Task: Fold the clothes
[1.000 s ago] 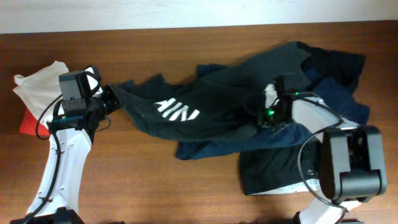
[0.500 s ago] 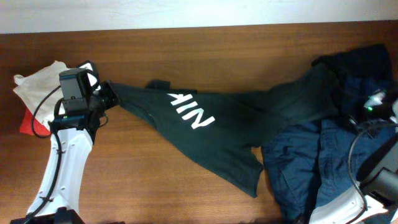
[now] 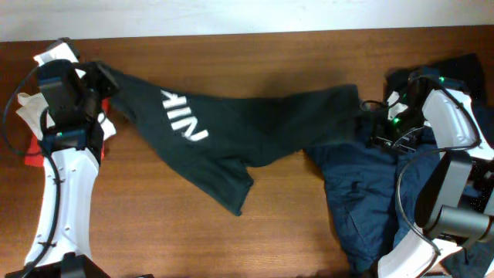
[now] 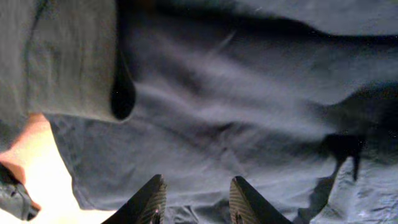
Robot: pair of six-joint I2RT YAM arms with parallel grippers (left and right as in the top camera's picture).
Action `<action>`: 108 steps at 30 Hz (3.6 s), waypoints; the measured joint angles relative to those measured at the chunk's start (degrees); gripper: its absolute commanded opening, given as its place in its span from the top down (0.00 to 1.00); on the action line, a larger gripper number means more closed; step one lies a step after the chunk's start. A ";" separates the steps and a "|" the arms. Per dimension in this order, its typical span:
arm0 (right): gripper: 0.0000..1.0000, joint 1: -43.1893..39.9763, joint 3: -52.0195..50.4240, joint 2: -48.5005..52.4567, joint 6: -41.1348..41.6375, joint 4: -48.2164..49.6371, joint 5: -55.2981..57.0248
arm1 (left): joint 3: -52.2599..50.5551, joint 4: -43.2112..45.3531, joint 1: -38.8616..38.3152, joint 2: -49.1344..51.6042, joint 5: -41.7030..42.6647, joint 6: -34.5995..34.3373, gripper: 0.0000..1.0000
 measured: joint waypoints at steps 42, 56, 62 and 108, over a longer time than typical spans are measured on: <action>0.68 -20.04 20.44 -5.62 26.53 -8.00 36.46 | -21.49 -30.05 -20.28 1.84 16.33 -1.99 0.01; 0.38 -6.86 20.44 -5.62 5.81 -13.46 4.00 | -21.49 -29.90 -20.28 1.84 16.33 -2.01 0.01; 0.28 -3.39 12.04 -5.51 7.58 -10.40 9.22 | -21.49 -29.77 -20.28 1.84 16.33 -2.01 0.01; 0.34 2.29 12.46 -8.87 -4.90 -8.79 -9.33 | -23.52 -29.18 -23.63 1.84 17.25 -10.64 0.01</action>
